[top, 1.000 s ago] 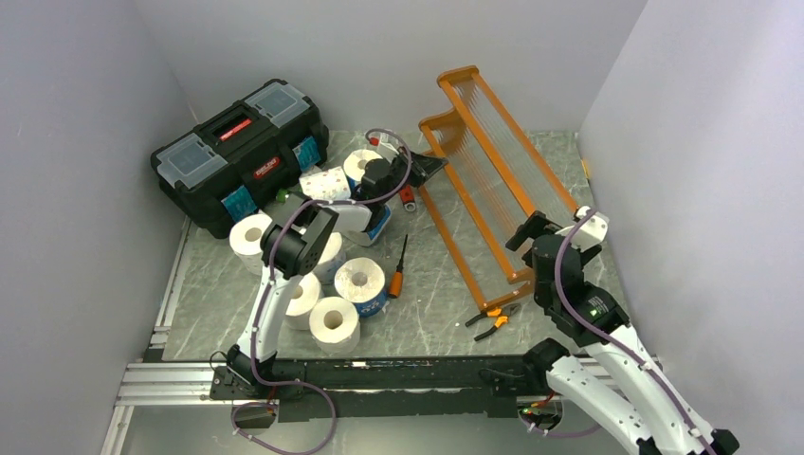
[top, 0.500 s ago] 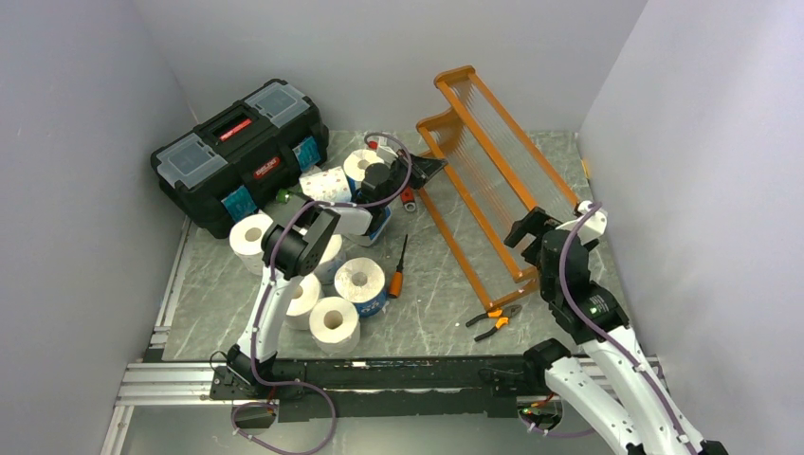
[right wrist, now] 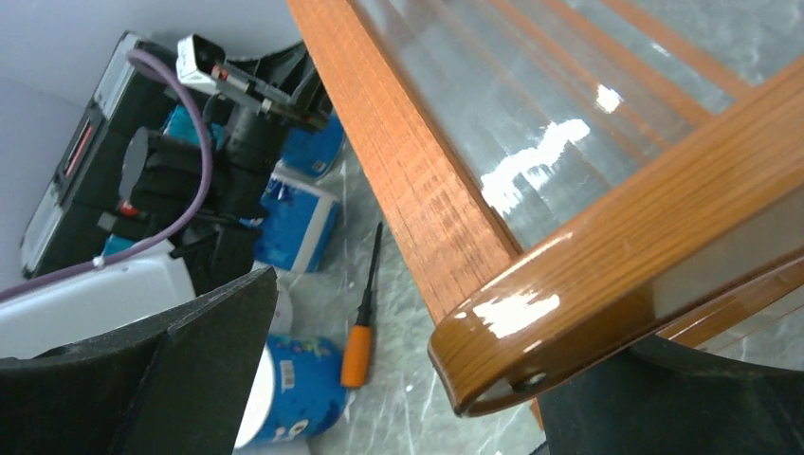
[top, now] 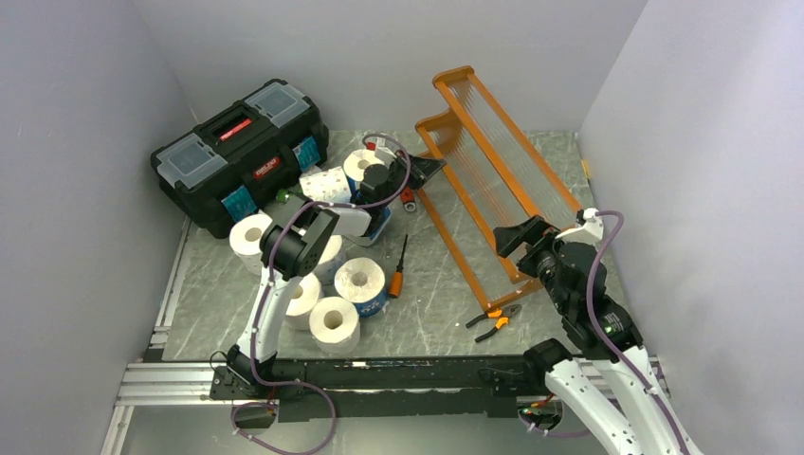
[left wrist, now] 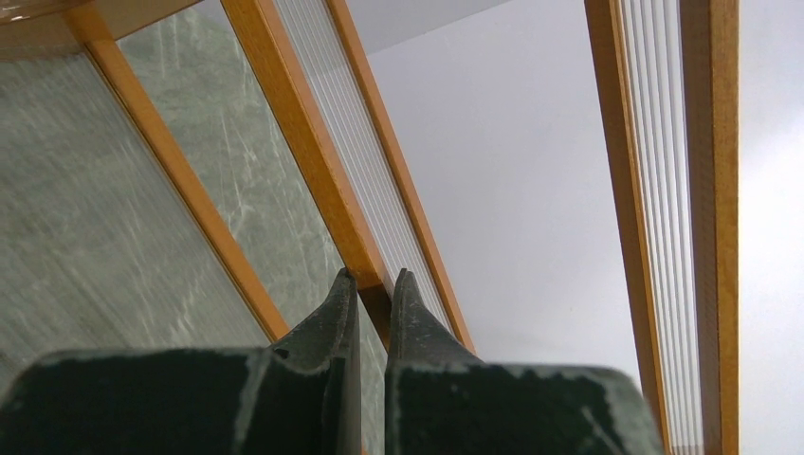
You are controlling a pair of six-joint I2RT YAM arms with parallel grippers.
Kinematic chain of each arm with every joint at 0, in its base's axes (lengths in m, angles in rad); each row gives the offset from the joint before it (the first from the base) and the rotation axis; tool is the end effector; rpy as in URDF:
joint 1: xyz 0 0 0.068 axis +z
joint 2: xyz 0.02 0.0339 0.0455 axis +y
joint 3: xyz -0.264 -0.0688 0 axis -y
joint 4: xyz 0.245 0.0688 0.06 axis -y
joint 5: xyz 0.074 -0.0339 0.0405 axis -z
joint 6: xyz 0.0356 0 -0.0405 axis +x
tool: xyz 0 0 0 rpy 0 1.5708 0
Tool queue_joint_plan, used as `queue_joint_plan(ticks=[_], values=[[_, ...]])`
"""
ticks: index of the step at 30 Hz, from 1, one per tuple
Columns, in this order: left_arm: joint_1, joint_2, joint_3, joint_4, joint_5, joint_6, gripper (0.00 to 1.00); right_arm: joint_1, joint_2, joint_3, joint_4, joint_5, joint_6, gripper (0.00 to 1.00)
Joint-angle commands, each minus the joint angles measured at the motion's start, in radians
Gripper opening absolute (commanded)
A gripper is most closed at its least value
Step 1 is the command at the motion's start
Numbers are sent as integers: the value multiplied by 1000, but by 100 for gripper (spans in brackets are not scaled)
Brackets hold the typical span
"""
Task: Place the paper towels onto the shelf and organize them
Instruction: Adjust the shelf at the center of the board.
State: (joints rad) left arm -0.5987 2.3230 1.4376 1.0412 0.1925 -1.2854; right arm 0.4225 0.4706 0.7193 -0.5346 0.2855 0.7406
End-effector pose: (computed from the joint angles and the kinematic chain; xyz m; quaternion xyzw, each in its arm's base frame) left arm 0.4171 -0.2928 0.1715 -0.1490 0.6338 -0.6485 0.3944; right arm 0.1055 0.0364 0.3212 0.2097 0.7690 0.2306 0.5581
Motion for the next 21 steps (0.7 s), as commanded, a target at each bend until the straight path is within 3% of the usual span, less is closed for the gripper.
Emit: queue_joint_plan(ticks=[1,5,14,21], values=[[-33,-23,-38,-36,80,163,0,12,18,154,114,-141,17,100],[-33,-28,-50,-32,76,169,0,11,5,196,77,-133,83,100],[-37,-12,-60,-32,68,177,0,11,-6,234,-107,153,146,100],[-48,4,-63,-19,76,162,0,10,7,154,-63,276,115,100]])
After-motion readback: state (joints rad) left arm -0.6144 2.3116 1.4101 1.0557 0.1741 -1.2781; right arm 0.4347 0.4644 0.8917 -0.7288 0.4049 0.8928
